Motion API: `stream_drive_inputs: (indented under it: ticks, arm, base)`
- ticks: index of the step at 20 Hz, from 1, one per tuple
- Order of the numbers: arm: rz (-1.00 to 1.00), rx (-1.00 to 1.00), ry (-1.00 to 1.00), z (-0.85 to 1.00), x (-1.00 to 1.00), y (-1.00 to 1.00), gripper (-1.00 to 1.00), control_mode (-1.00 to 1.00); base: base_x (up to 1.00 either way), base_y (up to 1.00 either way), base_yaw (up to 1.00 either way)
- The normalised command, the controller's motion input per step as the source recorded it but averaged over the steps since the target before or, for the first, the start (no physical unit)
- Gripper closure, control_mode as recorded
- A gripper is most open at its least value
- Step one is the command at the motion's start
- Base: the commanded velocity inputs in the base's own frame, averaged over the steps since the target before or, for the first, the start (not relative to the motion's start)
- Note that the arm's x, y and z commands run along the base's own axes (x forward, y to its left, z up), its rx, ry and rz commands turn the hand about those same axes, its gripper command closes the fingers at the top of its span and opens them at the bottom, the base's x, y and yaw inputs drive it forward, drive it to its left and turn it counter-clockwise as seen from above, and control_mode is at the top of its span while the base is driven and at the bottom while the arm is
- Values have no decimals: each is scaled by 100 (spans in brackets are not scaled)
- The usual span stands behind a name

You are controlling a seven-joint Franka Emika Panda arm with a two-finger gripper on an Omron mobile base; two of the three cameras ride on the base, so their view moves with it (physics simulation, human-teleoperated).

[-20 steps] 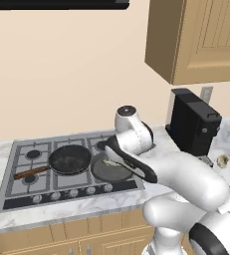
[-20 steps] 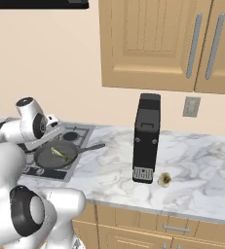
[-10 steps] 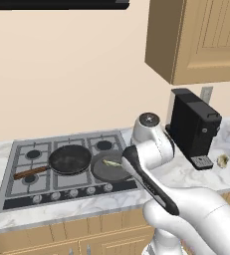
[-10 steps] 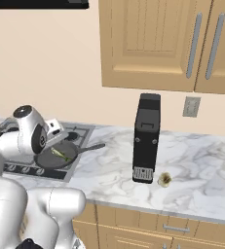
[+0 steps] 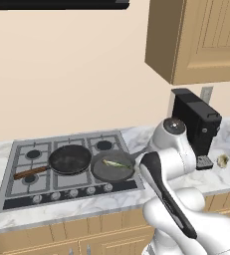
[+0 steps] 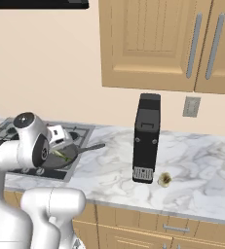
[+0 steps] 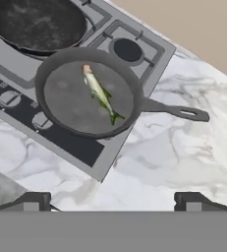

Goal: Place both pans onto different burners. Then place the garlic and the fish on different pans.

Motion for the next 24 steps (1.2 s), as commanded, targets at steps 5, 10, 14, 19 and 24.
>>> stream_drive_inputs:
  ticks: [5, 10, 14, 19, 24]
  arm:
    - [-13, 5, 0, 42, -26, -15, -100, -100]
    - [-13, 3, 0, 26, -31, -18, -100, -100]
    - [-12, 2, -3, 7, -40, -35, -100, -100]
    - [-8, 3, -6, 0, -33, -46, -100, -100]
    - [-7, 1, -4, 0, -29, -48, -100, -100]
  base:
    - [0, 0, 0]
    - [0, 0, 0]
    - [0, 0, 0]
    - [0, 0, 0]
    - [0, 0, 0]
